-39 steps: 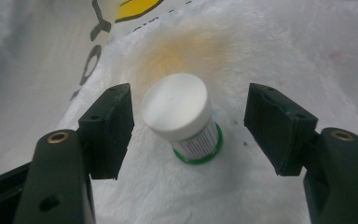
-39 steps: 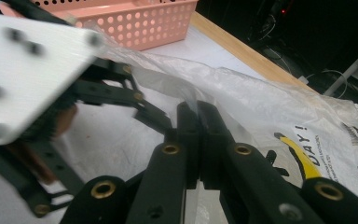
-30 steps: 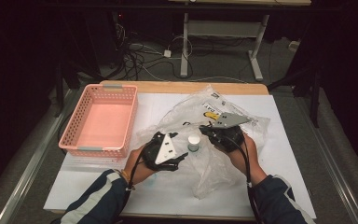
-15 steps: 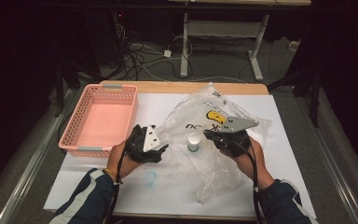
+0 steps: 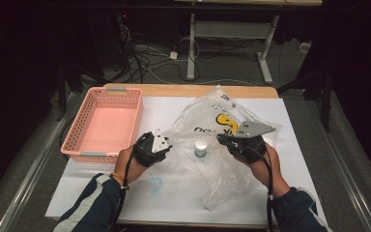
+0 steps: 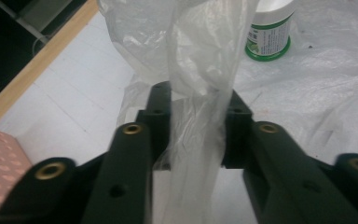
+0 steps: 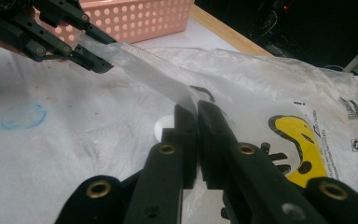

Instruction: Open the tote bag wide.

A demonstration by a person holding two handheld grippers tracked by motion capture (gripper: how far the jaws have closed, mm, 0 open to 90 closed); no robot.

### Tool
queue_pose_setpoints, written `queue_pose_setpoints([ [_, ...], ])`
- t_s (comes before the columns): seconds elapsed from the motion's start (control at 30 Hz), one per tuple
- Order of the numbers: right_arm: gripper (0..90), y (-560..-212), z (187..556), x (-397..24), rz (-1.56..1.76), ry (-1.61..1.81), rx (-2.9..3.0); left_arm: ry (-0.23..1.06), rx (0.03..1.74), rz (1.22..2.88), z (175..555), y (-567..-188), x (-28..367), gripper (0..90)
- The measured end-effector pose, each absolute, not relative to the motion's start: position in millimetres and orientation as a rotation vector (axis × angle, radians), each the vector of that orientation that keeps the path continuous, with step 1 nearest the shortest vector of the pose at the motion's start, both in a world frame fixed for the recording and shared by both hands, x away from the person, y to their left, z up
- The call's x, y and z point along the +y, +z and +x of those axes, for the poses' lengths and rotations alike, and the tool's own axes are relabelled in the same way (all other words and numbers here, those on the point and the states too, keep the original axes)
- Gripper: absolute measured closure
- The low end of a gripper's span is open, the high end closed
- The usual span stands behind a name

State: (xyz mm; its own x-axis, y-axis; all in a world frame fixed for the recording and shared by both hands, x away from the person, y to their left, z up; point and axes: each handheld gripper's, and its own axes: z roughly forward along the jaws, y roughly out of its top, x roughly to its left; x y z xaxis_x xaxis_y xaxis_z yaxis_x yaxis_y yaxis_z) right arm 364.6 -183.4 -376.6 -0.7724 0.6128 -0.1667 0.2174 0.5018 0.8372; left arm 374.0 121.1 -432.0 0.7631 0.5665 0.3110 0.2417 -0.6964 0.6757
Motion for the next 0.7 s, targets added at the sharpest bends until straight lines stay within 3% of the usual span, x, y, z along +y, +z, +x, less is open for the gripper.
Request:
queue_pose_setpoints([
  [0.07,79.4,-376,363,-184,0.687,1.197,2.292,0.679,0.601,2.334,374,-433,120,78.5],
  [0.27,46.2,-373,346,-191,0.682,1.206,2.214,0.650,0.588,2.335,374,-434,120,81.4],
  [0.47,35.3,-374,311,-206,0.616,1.268,2.222,0.647,0.582,2.349,374,-437,118,82.5],
  [0.7,20.4,-403,280,-218,0.610,1.214,2.372,0.662,0.583,2.357,374,-440,116,83.7],
])
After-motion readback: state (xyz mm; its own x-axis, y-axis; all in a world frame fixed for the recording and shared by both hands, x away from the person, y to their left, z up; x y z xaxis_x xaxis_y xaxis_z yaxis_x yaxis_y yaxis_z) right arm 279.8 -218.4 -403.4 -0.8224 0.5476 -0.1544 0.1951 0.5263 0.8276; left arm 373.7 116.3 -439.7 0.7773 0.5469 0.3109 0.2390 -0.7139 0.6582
